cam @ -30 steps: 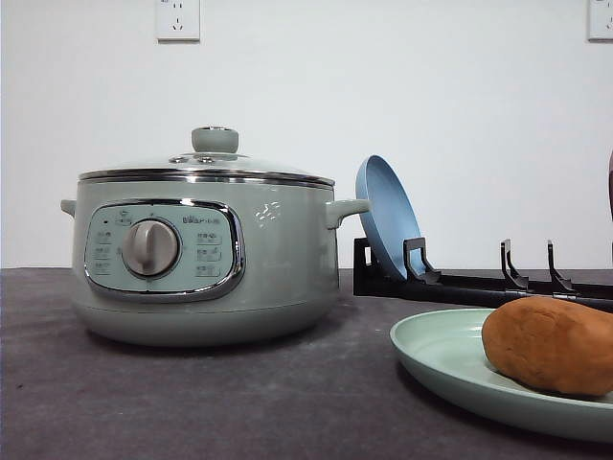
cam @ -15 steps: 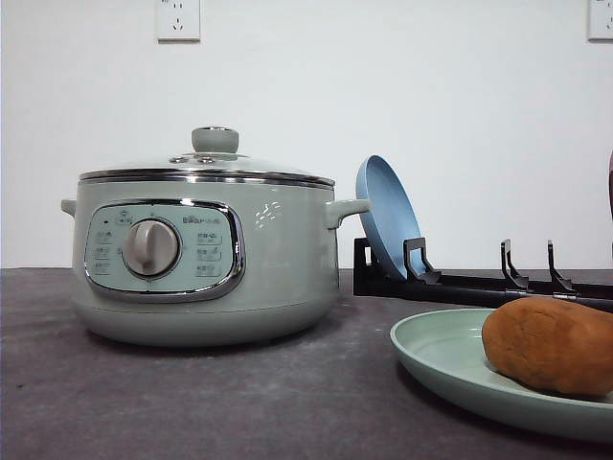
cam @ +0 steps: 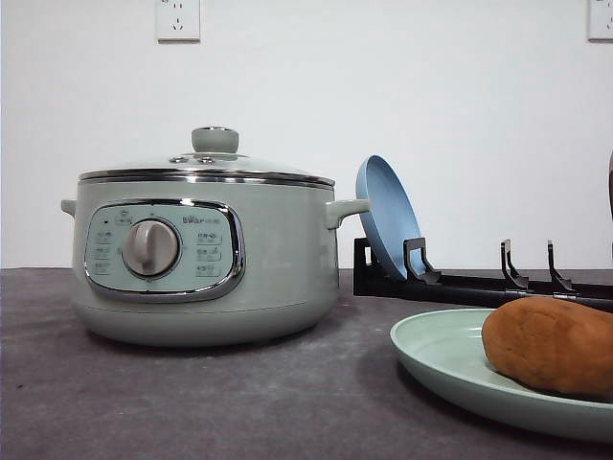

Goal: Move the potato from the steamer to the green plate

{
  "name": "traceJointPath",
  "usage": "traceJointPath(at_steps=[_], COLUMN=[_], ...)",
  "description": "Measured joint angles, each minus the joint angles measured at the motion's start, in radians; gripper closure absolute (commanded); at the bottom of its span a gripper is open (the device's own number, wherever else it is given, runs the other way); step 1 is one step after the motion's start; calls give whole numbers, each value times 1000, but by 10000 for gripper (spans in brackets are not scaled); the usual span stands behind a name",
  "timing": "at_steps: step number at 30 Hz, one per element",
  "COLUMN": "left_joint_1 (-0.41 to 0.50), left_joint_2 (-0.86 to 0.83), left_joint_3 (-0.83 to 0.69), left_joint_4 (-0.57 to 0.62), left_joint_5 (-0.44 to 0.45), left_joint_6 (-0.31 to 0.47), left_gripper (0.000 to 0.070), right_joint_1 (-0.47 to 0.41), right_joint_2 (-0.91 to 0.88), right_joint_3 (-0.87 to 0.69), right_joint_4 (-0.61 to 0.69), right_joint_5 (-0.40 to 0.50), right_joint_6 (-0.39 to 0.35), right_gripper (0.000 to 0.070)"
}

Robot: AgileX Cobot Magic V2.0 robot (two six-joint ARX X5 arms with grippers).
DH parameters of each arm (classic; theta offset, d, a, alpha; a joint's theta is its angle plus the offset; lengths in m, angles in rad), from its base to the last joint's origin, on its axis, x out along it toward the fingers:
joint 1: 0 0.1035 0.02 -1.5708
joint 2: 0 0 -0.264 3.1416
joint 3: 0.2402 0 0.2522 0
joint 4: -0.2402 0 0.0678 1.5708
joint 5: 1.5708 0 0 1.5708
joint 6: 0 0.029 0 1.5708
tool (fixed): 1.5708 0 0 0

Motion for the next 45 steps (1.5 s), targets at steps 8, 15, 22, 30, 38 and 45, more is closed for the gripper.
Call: traceJointPath(at_steps=[8, 15, 22, 30, 38, 45], left_joint_1=[0, 0, 0, 0, 0, 0], left_joint_2=[0, 0, 0, 0, 0, 0], left_joint_3=[0, 0, 0, 0, 0, 0], left_joint_4=[0, 0, 0, 0, 0, 0], left_joint_5=[0, 0, 0, 0, 0, 0], left_joint_6=[0, 0, 0, 0, 0, 0], left_gripper=[700, 700, 700, 700, 700, 700], right_joint_1=[0, -14, -19, -19, -19, -19], right_joint_2=[-37, -37, -37, -37, -37, -37], right_joint_3=[-31, -30, -30, -30, -30, -30], right_joint_4=[-87, -92, -92, -90, -87, -87], right_joint_5=[-42, -41, -40, -41, -41, -41], right_joint_6=[-62, -116, -128, -143, -146, -146], right_gripper=[668, 668, 668, 668, 668, 668])
